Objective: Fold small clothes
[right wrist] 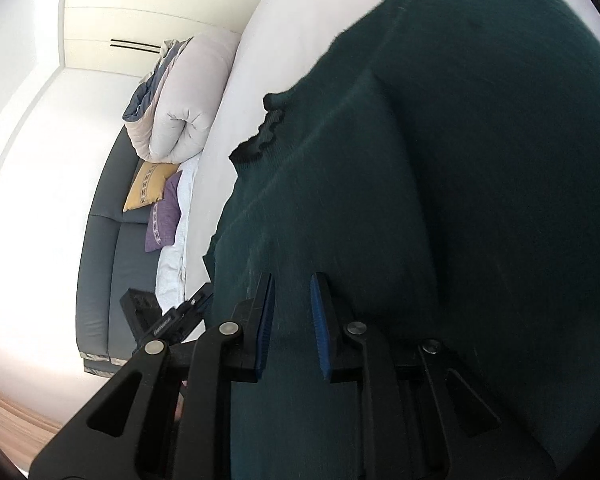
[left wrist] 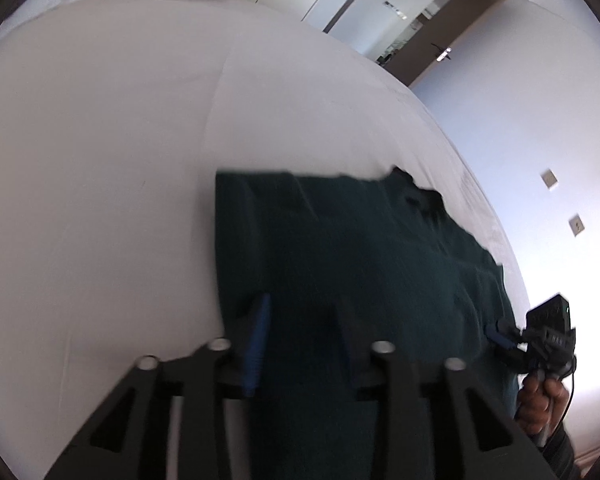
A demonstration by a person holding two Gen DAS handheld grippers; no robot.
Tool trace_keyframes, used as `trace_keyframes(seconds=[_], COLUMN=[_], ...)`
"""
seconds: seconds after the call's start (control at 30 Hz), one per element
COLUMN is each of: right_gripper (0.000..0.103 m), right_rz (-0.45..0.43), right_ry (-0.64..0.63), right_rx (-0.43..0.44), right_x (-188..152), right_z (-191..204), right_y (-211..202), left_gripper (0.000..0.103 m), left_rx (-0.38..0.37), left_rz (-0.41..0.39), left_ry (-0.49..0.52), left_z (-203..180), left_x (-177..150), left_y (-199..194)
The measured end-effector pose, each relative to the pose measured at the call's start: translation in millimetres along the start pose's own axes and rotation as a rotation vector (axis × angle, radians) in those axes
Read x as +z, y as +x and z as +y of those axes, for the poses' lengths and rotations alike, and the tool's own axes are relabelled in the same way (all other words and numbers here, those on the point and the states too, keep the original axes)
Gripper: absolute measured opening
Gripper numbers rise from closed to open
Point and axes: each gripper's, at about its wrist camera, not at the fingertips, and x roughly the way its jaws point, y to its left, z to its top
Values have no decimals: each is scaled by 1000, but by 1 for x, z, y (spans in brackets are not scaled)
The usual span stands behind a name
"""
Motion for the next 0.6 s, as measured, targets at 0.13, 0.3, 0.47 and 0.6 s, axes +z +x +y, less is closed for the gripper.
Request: trace_keyframes(seconds=[0.13,0.3,0.47,0.6], right_gripper=[19,51,87,87], right_rz=[-8,-64,-195,-204], right_ry=[3,-106,-190,-151], right_rx=[-51,-109,-159,-199], right_x=[-24,-85,-158,-200], right_z=[-3,14,19,0], right_y=[-25,-93,-173,-219], left_gripper=[72,79,80,80], left_rx=[68,22,43,36], left_rz=[17,-20,-11,50], left_ry=[55,-1,-80,-142], left_z=[-12,-15,-7,-4], left_x=[-38,-101,-168,-216], left_y=[-30,-94,-145,-162])
